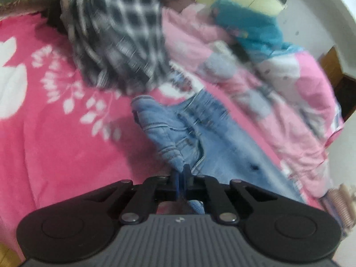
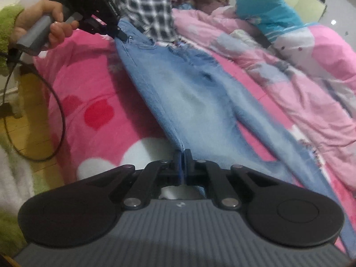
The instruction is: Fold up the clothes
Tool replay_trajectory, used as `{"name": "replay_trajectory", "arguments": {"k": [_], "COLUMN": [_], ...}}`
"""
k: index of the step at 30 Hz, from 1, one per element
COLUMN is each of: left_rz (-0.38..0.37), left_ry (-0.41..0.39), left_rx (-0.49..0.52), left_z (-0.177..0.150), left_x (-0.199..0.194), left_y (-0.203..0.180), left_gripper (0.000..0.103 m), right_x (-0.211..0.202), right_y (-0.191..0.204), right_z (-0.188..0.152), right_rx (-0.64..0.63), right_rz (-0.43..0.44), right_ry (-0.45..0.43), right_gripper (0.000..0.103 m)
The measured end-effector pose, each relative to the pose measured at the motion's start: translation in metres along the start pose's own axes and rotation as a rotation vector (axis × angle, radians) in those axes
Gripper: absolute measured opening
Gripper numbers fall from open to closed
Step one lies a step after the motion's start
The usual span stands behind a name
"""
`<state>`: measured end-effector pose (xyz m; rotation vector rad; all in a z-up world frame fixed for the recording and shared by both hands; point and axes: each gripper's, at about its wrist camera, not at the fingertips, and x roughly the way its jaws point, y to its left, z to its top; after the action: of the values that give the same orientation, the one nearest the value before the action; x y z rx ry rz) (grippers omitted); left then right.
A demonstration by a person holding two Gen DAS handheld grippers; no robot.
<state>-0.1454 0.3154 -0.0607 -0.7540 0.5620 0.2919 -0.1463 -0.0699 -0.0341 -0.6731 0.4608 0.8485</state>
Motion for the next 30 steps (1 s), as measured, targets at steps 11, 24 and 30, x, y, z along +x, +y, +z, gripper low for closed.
{"name": "replay_trajectory", "arguments": {"k": [11,24,30], "left_rz": [0.04,0.099,-0.142], "left_ry": [-0.03,-0.203,-0.017], "left_rx": [0.064,0.319,0.63], "left_z": [-0.013,-0.012,-0.065], "left_x": [0.004,-0.032,0.031], "left_y": [0.008,-0.045,-0.144], "left_gripper": [0.006,0.033,0.036], "right_x": [0.012,-0.071,-0.132], "right_y": [0.009,-0.102,-0.171], "right_z": [-0.017,-0.103,-0.204], "right_rx": [0.037,0.952,1.472], "right_rz": [0.033,-0.063,-0.334], "right_ry": [0.015,-0.124,-0.197], "right_gripper": [0.004,0.026,0.03]}}
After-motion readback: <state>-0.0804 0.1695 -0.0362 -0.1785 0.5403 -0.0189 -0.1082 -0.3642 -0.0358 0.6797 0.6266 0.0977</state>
